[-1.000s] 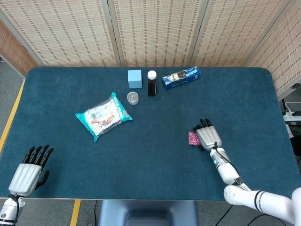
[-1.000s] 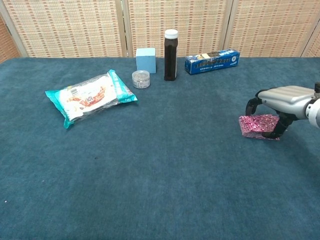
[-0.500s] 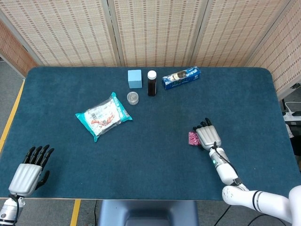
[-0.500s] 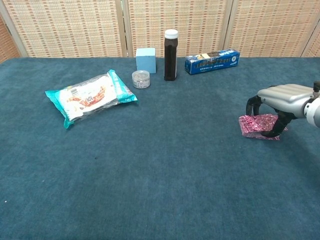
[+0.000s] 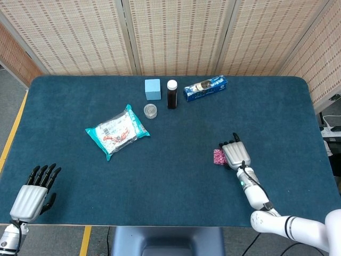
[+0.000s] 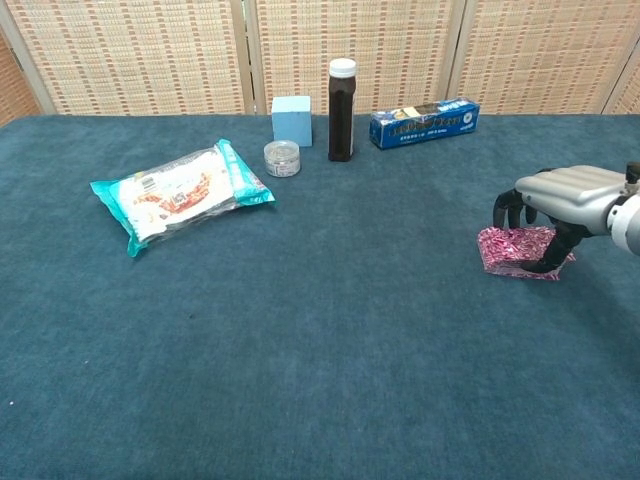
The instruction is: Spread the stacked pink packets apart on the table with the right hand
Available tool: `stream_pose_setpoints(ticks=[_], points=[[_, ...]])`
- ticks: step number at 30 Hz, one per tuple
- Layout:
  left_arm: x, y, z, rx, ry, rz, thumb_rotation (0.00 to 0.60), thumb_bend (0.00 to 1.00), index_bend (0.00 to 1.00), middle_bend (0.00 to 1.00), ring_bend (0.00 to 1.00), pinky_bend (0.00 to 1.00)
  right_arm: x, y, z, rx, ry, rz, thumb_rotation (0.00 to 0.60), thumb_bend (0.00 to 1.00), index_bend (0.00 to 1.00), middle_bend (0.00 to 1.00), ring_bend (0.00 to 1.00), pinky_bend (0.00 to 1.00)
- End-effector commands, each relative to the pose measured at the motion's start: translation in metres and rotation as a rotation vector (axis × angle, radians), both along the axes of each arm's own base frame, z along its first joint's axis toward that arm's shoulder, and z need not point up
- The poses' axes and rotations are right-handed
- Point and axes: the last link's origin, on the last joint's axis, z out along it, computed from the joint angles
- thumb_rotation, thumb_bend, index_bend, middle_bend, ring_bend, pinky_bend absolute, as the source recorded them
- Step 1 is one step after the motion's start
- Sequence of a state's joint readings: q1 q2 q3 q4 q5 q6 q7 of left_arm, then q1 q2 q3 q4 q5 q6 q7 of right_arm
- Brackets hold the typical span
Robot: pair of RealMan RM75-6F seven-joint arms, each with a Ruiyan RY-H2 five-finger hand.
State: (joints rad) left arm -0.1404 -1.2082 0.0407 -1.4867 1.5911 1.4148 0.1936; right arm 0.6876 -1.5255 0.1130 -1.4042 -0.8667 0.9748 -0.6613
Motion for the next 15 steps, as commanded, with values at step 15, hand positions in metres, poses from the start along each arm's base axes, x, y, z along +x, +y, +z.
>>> stream_pose_setpoints(ticks=[15], points=[[0.003, -0.002, 0.004, 0.009, -0.014, -0.013, 0.6, 0.48, 0.0, 0.0, 0.0, 0.05, 0.039, 0.02, 0.021, -0.025, -0.03, 0.112, 0.6, 0.33, 0.75, 0.56, 0.38, 0.0]])
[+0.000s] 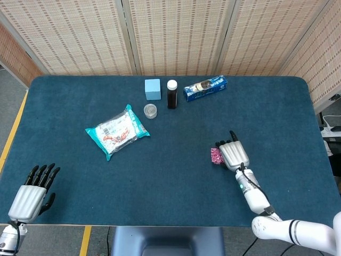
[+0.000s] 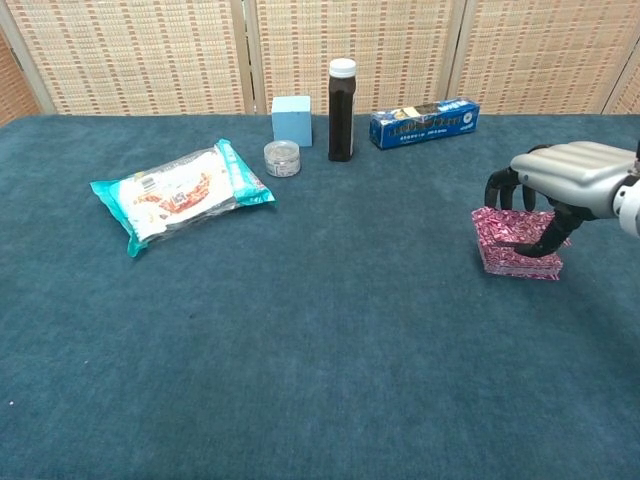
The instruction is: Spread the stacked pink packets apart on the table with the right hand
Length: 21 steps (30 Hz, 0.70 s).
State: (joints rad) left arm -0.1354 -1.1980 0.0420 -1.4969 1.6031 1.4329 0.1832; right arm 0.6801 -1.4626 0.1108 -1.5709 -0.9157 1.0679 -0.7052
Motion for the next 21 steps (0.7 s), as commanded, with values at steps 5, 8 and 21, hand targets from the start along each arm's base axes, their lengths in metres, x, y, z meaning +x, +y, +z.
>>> stream_pose_setpoints(ticks=[5, 8, 21], points=[[0.001, -0.001, 0.002, 0.0, -0.008, -0.008, 0.6, 0.48, 0.0, 0.0, 0.0, 0.05, 0.039, 0.014, -0.005, 0.041, -0.024, 0.085, 0.6, 0.33, 0.75, 0.56, 0.38, 0.0], [0.002, -0.002, 0.003, 0.001, -0.013, -0.01, 0.6, 0.48, 0.0, 0.0, 0.0, 0.05, 0.053, 0.019, -0.022, 0.073, -0.01, 0.118, 0.6, 0.33, 0.75, 0.56, 0.38, 0.0], [0.002, -0.003, 0.01, 0.016, -0.032, -0.01, 0.6, 0.48, 0.0, 0.0, 0.0, 0.05, 0.065, 0.022, -0.078, 0.1, 0.019, 0.134, 0.6, 0.32, 0.54, 0.5, 0.35, 0.0]])
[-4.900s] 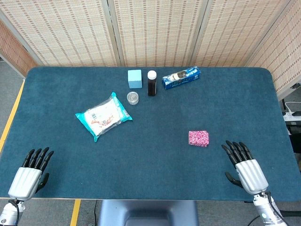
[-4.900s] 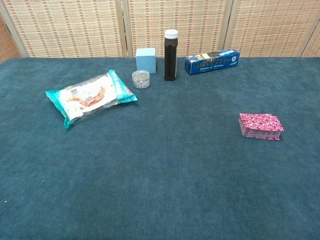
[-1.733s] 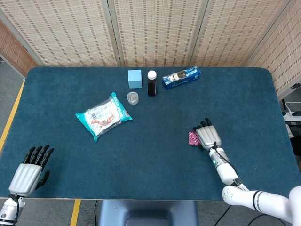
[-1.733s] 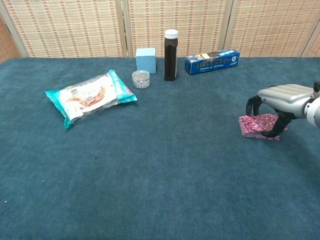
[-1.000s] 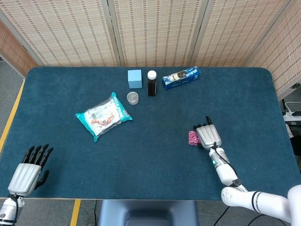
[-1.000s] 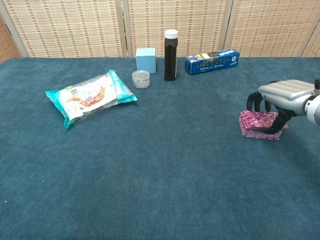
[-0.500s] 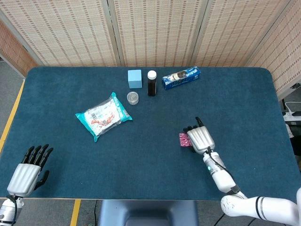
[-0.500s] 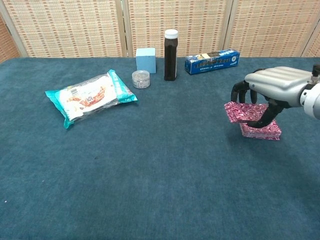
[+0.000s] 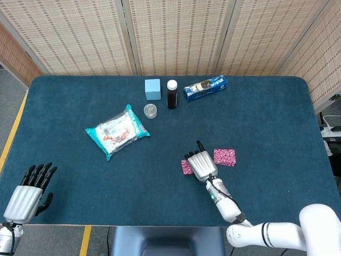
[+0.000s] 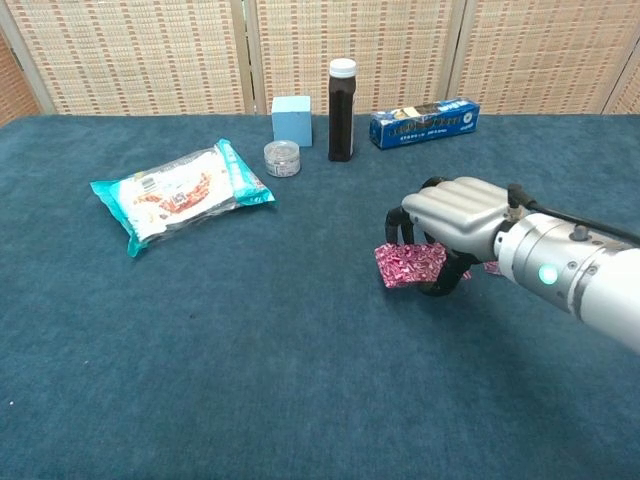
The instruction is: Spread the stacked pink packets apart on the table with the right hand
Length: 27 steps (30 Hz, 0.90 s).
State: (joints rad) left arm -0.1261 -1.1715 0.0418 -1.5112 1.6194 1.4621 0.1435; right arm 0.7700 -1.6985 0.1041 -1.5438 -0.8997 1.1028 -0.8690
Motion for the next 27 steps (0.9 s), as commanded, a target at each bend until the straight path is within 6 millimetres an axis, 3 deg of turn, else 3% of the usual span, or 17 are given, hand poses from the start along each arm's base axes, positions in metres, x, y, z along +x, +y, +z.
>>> stream_pose_setpoints(ticks=[1, 5, 7, 19, 24, 27], points=[[0.0, 0.0, 0.0, -0.004, -0.001, 0.0, 0.6, 0.48, 0.0, 0.0, 0.0, 0.05, -0.002, 0.001, -0.006, 0.007, 0.033, 0.0, 0.6, 0.32, 0.49, 0.47, 0.34, 0.0], [0.001, 0.001, -0.001, -0.005, 0.002, 0.001, 0.6, 0.48, 0.0, 0.0, 0.0, 0.05, -0.007, 0.001, -0.006, 0.023, 0.061, 0.008, 0.6, 0.32, 0.07, 0.22, 0.21, 0.0], [0.001, 0.0, -0.002, -0.002, 0.005, -0.002, 0.6, 0.48, 0.0, 0.0, 0.0, 0.05, -0.008, 0.002, -0.004, 0.036, 0.061, 0.003, 0.6, 0.32, 0.0, 0.14, 0.15, 0.0], [0.002, -0.001, -0.002, 0.012, 0.014, 0.0, 0.6, 0.48, 0.0, 0.0, 0.0, 0.05, -0.023, -0.004, 0.029, 0.024, 0.036, -0.049, 0.6, 0.32, 0.0, 0.09, 0.07, 0.0], [0.005, -0.005, -0.004, 0.008, 0.02, -0.015, 0.6, 0.49, 0.0, 0.0, 0.0, 0.05, -0.058, -0.015, 0.047, 0.005, 0.043, -0.13, 0.6, 0.32, 0.0, 0.09, 0.02, 0.0], [0.005, -0.007, -0.005, 0.012, 0.04, 0.0, 0.6, 0.59, 0.0, 0.0, 0.0, 0.05, -0.077, -0.021, 0.055, -0.01, 0.054, -0.167, 0.6, 0.32, 0.0, 0.09, 0.02, 0.0]])
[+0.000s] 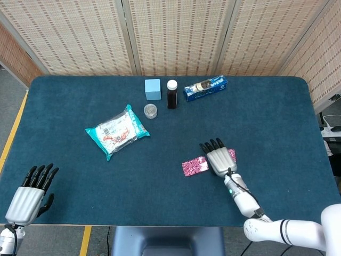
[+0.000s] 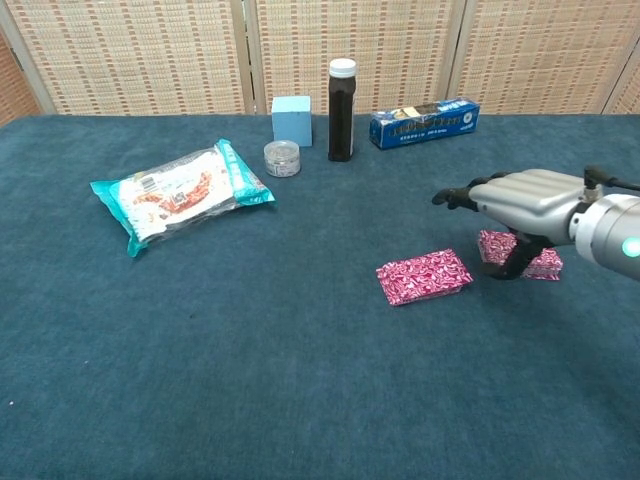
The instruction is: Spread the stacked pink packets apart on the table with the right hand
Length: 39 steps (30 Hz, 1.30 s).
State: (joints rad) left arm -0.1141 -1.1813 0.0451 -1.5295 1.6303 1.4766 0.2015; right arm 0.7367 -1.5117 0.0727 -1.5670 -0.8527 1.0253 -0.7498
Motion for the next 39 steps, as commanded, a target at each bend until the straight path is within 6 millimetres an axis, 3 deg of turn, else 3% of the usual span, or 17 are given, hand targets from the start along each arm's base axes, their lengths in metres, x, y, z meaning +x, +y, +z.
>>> stream_pose_setpoints(ticks=[1, 4, 10, 17, 34, 39], points=[[0.001, -0.002, -0.002, 0.004, 0.017, 0.012, 0.6, 0.61, 0.0, 0.0, 0.0, 0.05, -0.028, -0.007, 0.011, -0.016, 0.023, -0.056, 0.6, 0.32, 0.0, 0.09, 0.02, 0.0], [0.003, -0.003, -0.004, -0.002, 0.013, 0.007, 0.6, 0.61, 0.0, 0.0, 0.0, 0.05, -0.048, -0.008, 0.013, -0.013, 0.04, -0.099, 0.6, 0.32, 0.0, 0.09, 0.02, 0.0], [0.002, -0.002, -0.006, -0.012, 0.02, 0.013, 0.6, 0.61, 0.0, 0.0, 0.0, 0.05, -0.056, -0.009, 0.016, -0.008, 0.035, -0.107, 0.6, 0.32, 0.0, 0.08, 0.02, 0.0], [0.002, -0.002, -0.007, -0.022, 0.022, 0.014, 0.6, 0.66, 0.0, 0.0, 0.0, 0.05, -0.054, -0.01, 0.015, -0.015, 0.023, -0.092, 0.6, 0.32, 0.15, 0.17, 0.04, 0.0], [-0.001, 0.002, -0.007, -0.035, 0.02, 0.029, 0.6, 0.65, 0.0, 0.0, 0.0, 0.05, -0.048, -0.009, 0.007, -0.028, 0.024, -0.092, 0.6, 0.32, 0.3, 0.29, 0.13, 0.0], [-0.002, 0.004, -0.006, -0.03, 0.018, 0.035, 0.6, 0.65, 0.0, 0.0, 0.0, 0.05, -0.047, -0.009, 0.005, -0.026, 0.035, -0.097, 0.6, 0.32, 0.31, 0.3, 0.14, 0.0]])
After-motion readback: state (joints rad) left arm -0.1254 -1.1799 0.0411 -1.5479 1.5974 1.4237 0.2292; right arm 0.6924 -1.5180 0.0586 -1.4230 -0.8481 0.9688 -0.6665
